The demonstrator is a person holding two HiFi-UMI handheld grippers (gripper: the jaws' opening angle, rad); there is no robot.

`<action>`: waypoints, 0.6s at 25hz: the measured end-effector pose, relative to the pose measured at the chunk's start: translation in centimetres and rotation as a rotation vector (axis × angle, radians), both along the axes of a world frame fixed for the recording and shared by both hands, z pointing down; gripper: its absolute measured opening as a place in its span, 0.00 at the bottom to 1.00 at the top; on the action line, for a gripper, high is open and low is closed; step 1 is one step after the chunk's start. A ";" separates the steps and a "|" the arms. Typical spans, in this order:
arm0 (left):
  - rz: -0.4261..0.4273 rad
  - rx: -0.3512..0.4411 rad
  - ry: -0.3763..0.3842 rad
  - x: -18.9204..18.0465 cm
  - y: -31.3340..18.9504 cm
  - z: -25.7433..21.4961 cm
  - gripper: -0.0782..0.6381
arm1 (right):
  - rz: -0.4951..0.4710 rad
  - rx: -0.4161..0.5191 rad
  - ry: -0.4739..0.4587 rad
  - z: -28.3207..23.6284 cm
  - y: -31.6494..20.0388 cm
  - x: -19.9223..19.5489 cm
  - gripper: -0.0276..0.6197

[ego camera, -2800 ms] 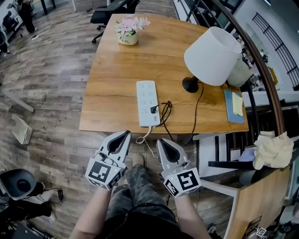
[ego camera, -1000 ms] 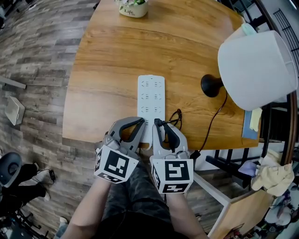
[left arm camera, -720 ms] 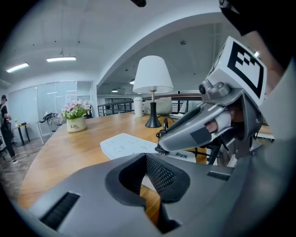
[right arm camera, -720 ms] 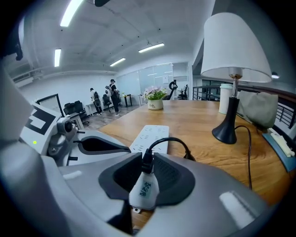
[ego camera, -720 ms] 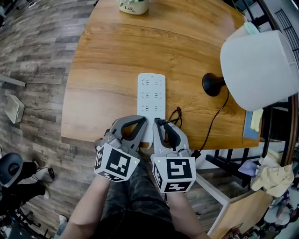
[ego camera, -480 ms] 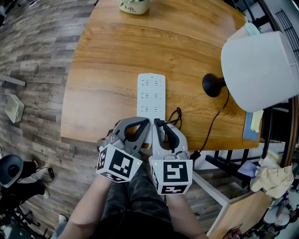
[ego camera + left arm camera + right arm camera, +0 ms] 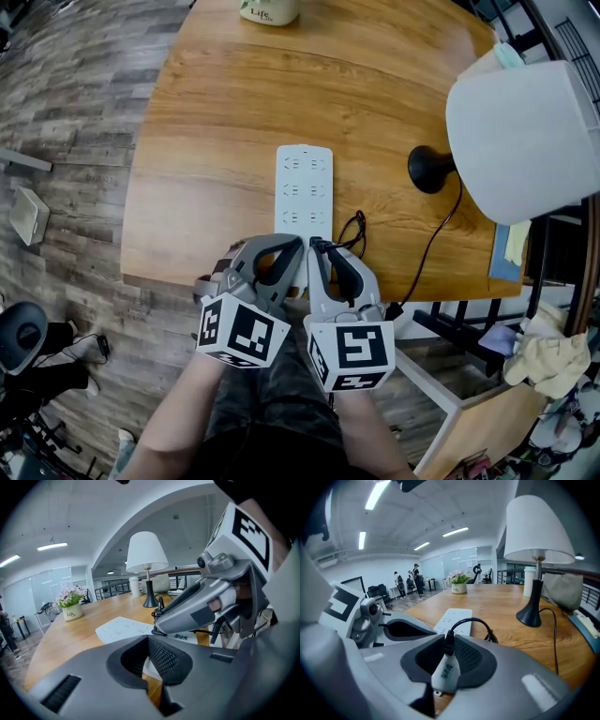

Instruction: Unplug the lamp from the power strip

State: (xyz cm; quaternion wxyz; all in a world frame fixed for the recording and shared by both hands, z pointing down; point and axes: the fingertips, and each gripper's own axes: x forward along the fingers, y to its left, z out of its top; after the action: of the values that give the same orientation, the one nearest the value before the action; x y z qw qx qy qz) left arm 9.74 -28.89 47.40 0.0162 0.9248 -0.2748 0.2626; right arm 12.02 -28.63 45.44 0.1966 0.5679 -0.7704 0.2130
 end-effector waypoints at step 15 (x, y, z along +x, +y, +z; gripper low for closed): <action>-0.012 -0.023 0.017 0.3 0.0 0.1 0.10 | 0.015 -0.009 -0.031 -0.1 0.2 0.2 0.16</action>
State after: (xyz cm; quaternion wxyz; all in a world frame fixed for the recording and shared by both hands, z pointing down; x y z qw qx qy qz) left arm 10.05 -28.88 47.46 0.0307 0.9251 -0.2772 0.2577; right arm 12.19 -28.44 45.30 0.1858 0.5694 -0.7681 0.2266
